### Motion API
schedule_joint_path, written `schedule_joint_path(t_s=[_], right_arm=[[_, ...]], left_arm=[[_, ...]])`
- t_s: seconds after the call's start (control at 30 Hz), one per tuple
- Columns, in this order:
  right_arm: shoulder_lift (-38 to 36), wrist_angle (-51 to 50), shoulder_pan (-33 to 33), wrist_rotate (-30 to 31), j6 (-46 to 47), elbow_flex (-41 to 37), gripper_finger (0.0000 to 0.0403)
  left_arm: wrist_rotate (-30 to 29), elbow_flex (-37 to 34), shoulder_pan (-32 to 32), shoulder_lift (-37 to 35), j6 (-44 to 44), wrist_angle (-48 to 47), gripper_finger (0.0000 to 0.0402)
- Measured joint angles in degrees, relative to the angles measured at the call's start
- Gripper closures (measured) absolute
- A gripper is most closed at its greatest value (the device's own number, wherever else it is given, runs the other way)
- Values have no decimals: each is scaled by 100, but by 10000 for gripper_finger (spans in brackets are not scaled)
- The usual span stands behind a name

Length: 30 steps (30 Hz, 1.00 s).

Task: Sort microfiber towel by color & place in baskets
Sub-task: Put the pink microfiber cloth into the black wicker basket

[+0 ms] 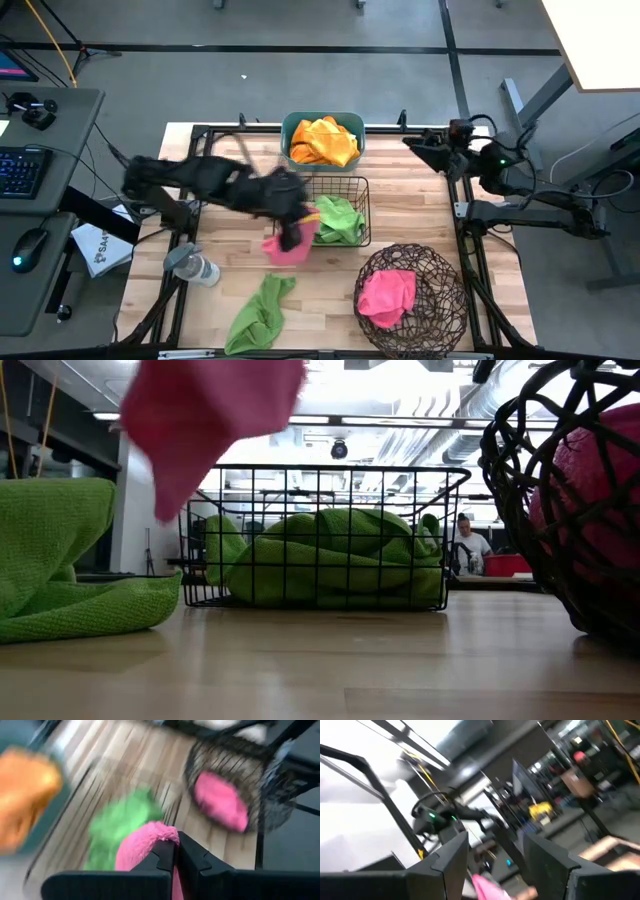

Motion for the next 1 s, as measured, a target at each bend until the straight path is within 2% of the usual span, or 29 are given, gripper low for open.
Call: schedule_joint_path(t_s=[0.17, 0.37, 0.47, 0.57, 0.8, 1.0], right_arm=[[-36, 627, 0, 173, 162, 0, 219], [-182, 761, -67, 391, 166, 0, 219], [-272, 750, -124, 408, 178, 0, 219], [-383, 724, -164, 406, 275, 0, 219], [-627, 534, -162, 405, 275, 0, 219], [-673, 465, -162, 411, 143, 0, 219]], left_arm=[[651, 626, 187, 1005, 1354, 1649, 401], [1651, 1438, 181, 2059, 1853, 3985, 401], [2020, 1704, 153, 2451, 1900, 4842, 401], [2110, 1740, 108, 2682, 1859, 5141, 401], [2106, 1749, 35, 3108, 1556, 5044, 401], [2124, 1741, -49, 3756, 1295, 5115, 401]])
